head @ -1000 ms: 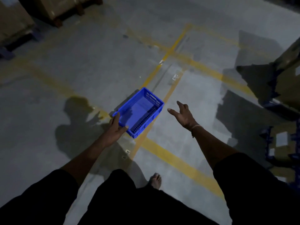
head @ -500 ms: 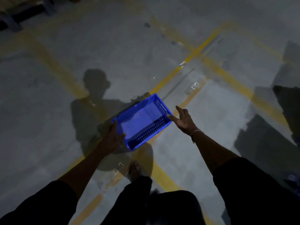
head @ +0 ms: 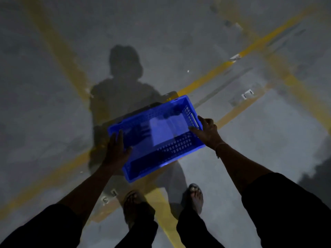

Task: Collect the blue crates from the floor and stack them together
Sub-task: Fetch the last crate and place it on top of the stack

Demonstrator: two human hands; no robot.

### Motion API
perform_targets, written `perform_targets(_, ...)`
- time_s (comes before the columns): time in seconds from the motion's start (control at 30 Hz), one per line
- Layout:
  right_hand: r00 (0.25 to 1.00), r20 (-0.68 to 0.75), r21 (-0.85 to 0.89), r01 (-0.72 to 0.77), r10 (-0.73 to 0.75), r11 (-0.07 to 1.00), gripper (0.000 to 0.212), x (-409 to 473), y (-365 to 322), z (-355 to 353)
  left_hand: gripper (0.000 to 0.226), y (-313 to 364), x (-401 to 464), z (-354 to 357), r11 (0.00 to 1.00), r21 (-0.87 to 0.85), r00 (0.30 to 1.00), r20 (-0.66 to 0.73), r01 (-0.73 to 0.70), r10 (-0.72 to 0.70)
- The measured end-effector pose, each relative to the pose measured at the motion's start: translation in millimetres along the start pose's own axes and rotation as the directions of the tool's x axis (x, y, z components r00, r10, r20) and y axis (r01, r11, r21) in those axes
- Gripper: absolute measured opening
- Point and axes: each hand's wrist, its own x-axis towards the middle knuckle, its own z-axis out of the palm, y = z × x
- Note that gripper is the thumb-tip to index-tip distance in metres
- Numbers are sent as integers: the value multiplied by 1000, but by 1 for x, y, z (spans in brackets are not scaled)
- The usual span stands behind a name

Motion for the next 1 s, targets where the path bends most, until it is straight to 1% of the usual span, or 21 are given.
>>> perform_targets(0.1, 1000, 2, -14, -9, 9, 1000, 119, 64, 28, 22, 99, -27, 39, 42, 995, 29, 994, -66, 93, -91)
perform_targets(0.13, 1000, 11, -30, -12, 13, 999, 117, 80, 32, 27, 103, -31, 48, 53, 992, 30, 989, -88, 119, -116)
perform_targets(0.2, 999, 36, -87, 0, 3, 996, 105, 115, 48, 40, 105, -43, 64, 73, 989, 5, 976, -162, 150, -147)
perform_targets(0.23, 998, 50, -104, 28, -23, 994, 100, 130, 56, 46, 108, -50, 69, 81, 986, -21, 971, -171, 163, -164)
perform_targets(0.3, 995, 77, -128, 68, -58, 989, 100, 156, 68, 58, 114, -74, 81, 95, 987, -52, 971, -178, 151, -158)
perform_targets(0.33, 995, 87, -136, 66, -55, 988, 99, 166, 72, 63, 112, -85, 86, 100, 987, -69, 974, -166, 145, -155)
perform_targets(0.37, 995, 88, -159, 66, -53, 985, 96, 176, 76, 68, 107, -97, 93, 107, 986, -97, 973, -175, 132, -148)
perform_targets(0.4, 995, 86, -197, 59, -43, 979, 94, 181, 77, 70, 99, -102, 99, 111, 979, -135, 968, -183, 150, -174)
perform_targets(0.47, 997, 74, -280, 49, -29, 959, 94, 188, 76, 72, 78, -101, 105, 112, 951, -158, 926, -231, 267, -298)
perform_targets(0.5, 996, 76, -305, 58, -37, 951, 95, 190, 78, 72, 75, -101, 104, 111, 952, -135, 920, -251, 276, -302)
perform_targets(0.53, 996, 82, -314, 68, -44, 947, 95, 190, 79, 71, 78, -103, 100, 106, 967, -106, 935, -252, 230, -250)
perform_targets(0.6, 995, 86, -322, 77, -51, 944, 94, 185, 79, 65, 85, -108, 94, 96, 992, -34, 971, -206, 120, -125)
perform_targets(0.63, 995, 79, -313, 81, -59, 946, 92, 183, 80, 62, 85, -113, 94, 89, 995, -40, 976, -192, 95, -100)
perform_targets(0.7, 996, 44, -300, 88, -79, 950, 87, 164, 72, 49, 80, -106, 85, 71, 997, -10, 976, -204, 74, -74)
perform_targets(0.8, 996, 12, -324, 83, -84, 942, 81, 136, 61, 32, 84, -88, 75, 43, 997, 40, 980, -189, 70, -61)
perform_targets(0.9, 993, -35, -343, 94, -113, 935, 80, 98, 41, 2, 95, -70, 54, 2, 989, 147, 984, -177, 26, 1)
perform_targets(1.0, 983, -90, -340, 120, -160, 933, 76, 55, 18, -34, 101, -48, 27, -44, 976, 216, 993, -113, -7, 32)
